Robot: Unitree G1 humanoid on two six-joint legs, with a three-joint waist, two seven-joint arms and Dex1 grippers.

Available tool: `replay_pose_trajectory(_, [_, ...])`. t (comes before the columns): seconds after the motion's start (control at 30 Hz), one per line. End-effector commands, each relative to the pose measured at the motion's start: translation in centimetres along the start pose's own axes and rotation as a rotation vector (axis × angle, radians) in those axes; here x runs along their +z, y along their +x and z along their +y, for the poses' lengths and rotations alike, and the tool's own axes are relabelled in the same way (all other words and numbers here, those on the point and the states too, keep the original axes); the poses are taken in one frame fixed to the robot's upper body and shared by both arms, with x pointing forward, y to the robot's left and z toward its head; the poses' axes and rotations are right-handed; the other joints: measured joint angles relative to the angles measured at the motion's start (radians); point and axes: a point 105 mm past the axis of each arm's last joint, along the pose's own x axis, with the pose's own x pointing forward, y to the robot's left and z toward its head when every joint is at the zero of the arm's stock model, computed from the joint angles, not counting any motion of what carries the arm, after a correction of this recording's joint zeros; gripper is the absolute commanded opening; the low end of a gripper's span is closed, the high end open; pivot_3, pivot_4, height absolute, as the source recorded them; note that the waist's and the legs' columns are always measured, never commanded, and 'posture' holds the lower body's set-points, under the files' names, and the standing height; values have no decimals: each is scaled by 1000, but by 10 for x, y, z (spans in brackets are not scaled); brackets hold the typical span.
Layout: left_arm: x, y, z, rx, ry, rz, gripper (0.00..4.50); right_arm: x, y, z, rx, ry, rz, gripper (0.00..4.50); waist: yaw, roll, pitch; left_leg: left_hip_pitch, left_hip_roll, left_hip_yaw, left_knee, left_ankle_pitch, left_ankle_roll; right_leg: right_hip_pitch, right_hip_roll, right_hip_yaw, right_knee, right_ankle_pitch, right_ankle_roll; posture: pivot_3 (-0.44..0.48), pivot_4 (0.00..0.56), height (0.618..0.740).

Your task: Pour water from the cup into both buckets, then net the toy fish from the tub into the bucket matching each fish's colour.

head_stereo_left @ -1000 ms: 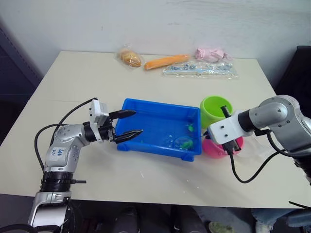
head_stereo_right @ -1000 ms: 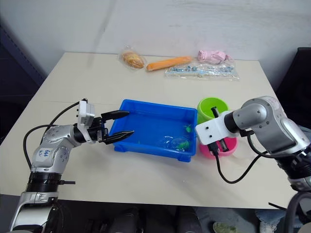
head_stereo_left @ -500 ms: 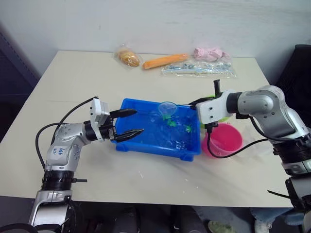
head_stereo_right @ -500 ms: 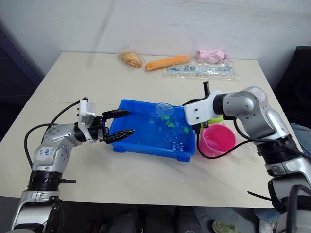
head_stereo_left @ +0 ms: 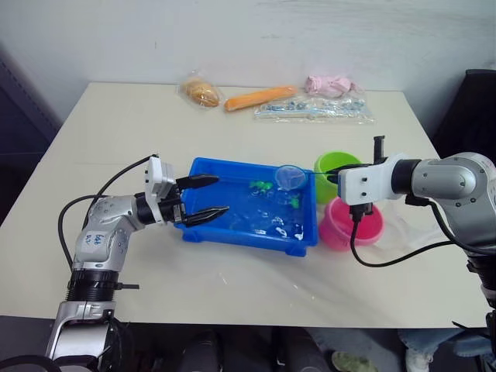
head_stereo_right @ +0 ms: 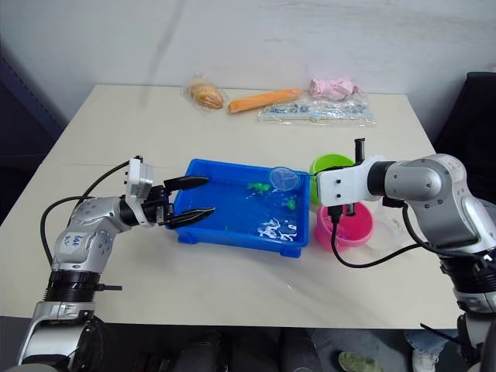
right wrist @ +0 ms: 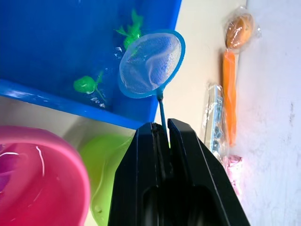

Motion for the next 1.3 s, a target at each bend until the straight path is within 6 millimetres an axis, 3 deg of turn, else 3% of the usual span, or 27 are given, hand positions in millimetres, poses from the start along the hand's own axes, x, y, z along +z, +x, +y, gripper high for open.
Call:
replay_pose_trajectory(0.03, [7,1,-1,-18,24,-12,4445,-2,-2,-9,-44,-32,38,0,0,0,0,0,0,0,0,0,0,0,0,0,0,0,0,0,150,740])
replay_pose_trajectory(0.33, [6,-4,-1,-6,23,6,4445,-2,16,3,-11,2,61,0,-1,0,0,0,0,0,0,0,0,0,0,0,0,0,0,0,150,740])
replay_pose_trajectory(0.83, [5,-5,-2,-16,24,20,4445,-9,26,-1,9,-27,152,0,-1,0,0,0,0,0,0,0,0,0,0,0,0,0,0,0,150,740])
replay_pose_trajectory(1.13, [5,-4,-2,-13,26,20,4445,-2,25,18,143,50,119,0,-1,0,0,0,0,0,0,0,0,0,0,0,0,0,0,0,150,740])
replay_pose_trajectory(1.3, [5,-3,-2,-9,27,17,4445,11,24,25,189,177,67,0,0,0,0,0,0,0,0,0,0,0,0,0,0,0,0,0,150,740])
